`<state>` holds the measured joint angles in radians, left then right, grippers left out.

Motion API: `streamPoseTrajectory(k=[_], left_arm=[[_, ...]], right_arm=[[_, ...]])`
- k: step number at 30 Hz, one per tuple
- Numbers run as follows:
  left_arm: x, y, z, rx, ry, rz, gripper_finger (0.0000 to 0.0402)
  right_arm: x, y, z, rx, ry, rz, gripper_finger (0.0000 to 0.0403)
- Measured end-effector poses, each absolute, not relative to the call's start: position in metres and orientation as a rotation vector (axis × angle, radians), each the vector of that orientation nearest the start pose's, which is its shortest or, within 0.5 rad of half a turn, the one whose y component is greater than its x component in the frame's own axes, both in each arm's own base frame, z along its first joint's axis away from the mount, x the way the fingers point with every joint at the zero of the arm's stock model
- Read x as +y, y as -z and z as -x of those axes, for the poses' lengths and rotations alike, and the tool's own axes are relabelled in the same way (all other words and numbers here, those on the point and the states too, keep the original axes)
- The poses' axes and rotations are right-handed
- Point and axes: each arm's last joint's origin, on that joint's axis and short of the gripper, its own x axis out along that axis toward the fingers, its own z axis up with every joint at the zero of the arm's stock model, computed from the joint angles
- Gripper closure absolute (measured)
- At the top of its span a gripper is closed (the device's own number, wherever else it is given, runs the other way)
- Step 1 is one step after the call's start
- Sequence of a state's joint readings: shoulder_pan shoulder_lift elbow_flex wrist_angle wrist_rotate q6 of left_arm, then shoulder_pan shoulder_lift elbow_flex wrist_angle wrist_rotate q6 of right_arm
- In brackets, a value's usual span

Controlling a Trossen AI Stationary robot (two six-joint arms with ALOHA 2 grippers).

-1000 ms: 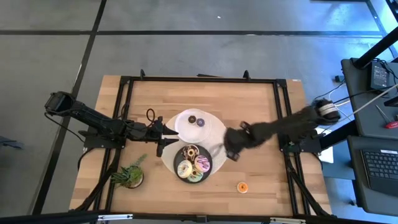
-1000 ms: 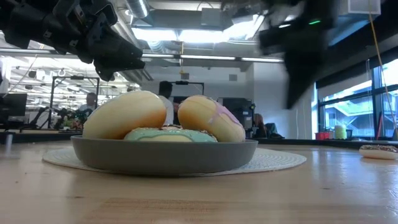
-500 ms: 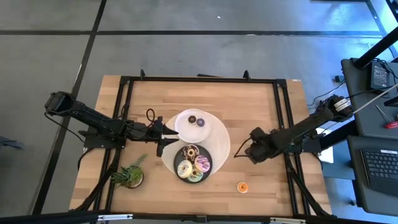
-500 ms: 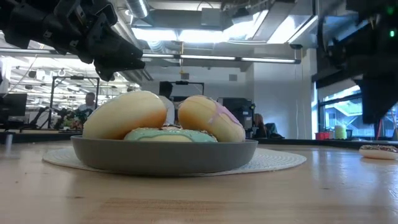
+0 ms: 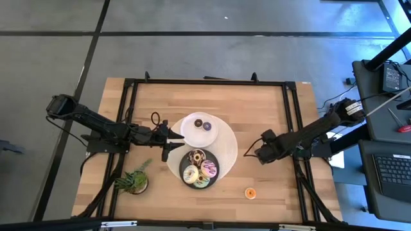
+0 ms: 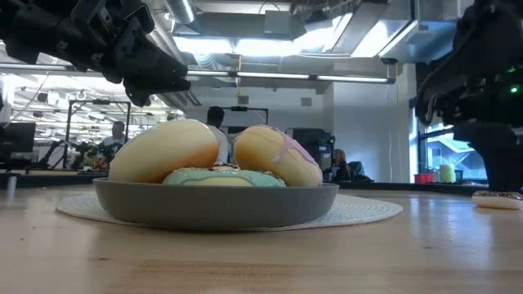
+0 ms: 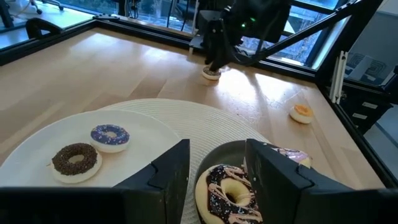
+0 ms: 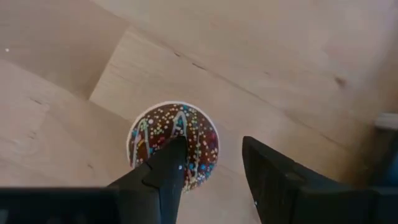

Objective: Pick & Place donuts
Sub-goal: Put the small brown donut on the white plate

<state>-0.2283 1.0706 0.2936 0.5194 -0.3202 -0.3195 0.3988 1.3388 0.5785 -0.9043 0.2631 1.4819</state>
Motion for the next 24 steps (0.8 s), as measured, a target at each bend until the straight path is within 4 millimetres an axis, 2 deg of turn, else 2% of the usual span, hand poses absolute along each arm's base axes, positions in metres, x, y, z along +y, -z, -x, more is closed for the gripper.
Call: streamPoseTrajectory(k=[5,14,18,24], left_arm=[[-0.037,-0.182,-0.199,0.231,-0.130,0.248,0.0252],[-0.037,-0.182,-0.199,0.230,-0.131,0.248,0.0250],[-0.037,-0.182,-0.199,0.231,-0.130,0.248,0.0250],[-0.037,-0.182,-0.199,0.231,-0.130,0.248,0.0253]], right_arm=[[0.057,-0.134,-0.159,1.229,0.972,-0.639,0.0259],[0.058,-0.138,-0.162,1.253,0.925,-0.591,0.0360],[0.063,-0.158,-0.180,1.181,0.836,-0.541,0.0383],[0.066,-0.207,-0.223,0.943,0.668,-0.450,0.0378]])
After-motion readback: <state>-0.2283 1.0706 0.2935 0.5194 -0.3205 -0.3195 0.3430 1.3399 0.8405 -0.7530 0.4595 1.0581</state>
